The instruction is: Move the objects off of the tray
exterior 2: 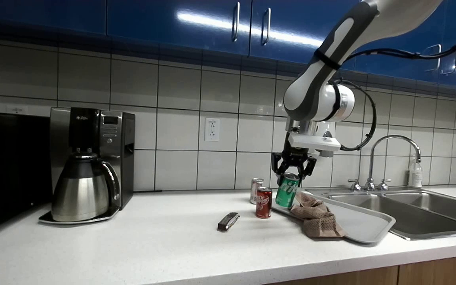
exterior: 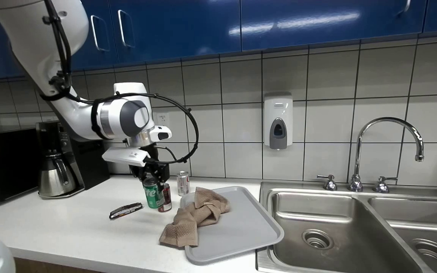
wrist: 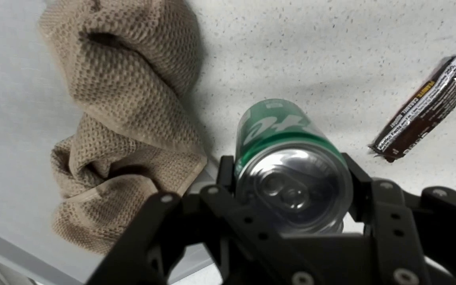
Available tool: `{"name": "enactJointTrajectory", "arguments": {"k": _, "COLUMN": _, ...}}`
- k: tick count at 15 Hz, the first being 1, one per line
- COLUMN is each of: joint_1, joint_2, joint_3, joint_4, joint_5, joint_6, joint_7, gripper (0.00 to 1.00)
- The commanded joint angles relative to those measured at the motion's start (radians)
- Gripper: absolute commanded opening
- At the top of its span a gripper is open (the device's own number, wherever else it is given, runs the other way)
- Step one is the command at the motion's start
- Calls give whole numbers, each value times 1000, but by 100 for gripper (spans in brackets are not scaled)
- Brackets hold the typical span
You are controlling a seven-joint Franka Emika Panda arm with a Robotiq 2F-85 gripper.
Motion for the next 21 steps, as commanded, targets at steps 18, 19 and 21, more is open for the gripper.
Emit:
{"name": "enactJointTrajectory", "arguments": {"k": 18, "joint_1": 31, "joint_2": 70, "joint_3": 19, "joint_4": -35, "joint_5": -101, "joint_6": -16, "joint_7": -53, "gripper": 39}}
{"name": "enactJointTrajectory", "arguments": {"k": 19, "joint_1": 32, "joint_2": 69, "joint_3": 19, "joint_4": -38, "joint_5": -103, "joint_6": -16, "joint_7": -53, "gripper": 39}}
{"name": "enactJointTrajectory", "arguments": {"k": 21, "joint_1": 31, "joint_2": 68, "joint_3": 18, "joint_4": -44, "joint_5": -107, "joint_6": -17, "joint_7": -53, "gripper": 39}}
